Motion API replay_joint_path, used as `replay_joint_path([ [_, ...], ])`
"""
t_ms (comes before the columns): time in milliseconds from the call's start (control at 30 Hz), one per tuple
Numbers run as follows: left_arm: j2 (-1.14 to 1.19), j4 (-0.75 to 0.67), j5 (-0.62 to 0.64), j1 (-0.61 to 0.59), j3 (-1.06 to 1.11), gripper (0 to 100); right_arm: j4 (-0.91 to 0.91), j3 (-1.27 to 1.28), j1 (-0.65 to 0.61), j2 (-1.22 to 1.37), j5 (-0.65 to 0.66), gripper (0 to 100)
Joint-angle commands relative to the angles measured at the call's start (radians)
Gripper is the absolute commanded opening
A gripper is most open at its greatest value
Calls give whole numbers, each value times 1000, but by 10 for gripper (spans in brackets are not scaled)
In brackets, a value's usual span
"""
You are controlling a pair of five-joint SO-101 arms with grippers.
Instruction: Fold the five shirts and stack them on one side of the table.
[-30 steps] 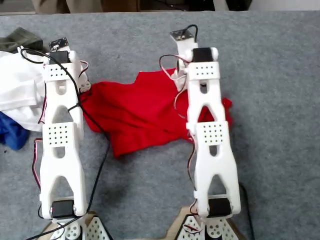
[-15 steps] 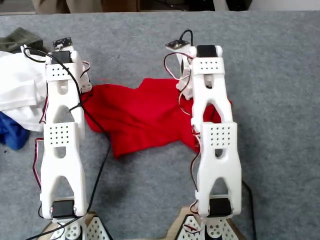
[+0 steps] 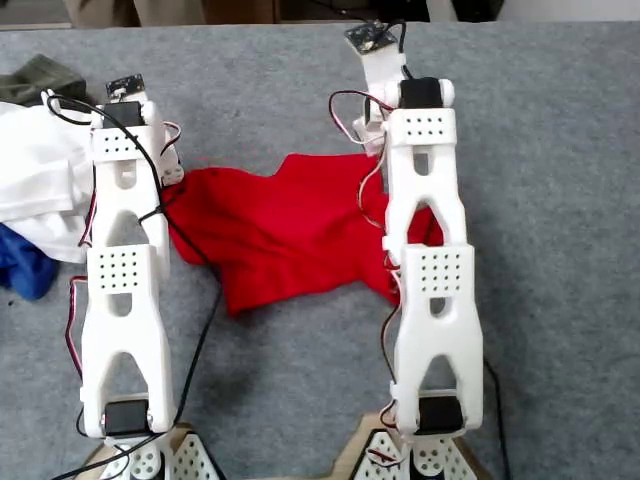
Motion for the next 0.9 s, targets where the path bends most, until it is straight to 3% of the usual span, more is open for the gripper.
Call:
replay_joint_path([
  [0, -2, 17, -5, 31, -15, 18, -68, 74, -7, -87, -64, 311],
  [233, -2, 17, -3, 31, -15, 18, -101, 165, -12, -84, -184, 310],
  [533, -2, 17, -3, 31, -15, 18, -153, 101, -13, 61, -295, 309],
  [767, -2, 17, -3, 31, -15, 18, -123, -13, -54, 131, -296, 306],
  [867, -2, 17, -3, 31, -15, 18, -130, -27, -54, 148, -298, 240],
])
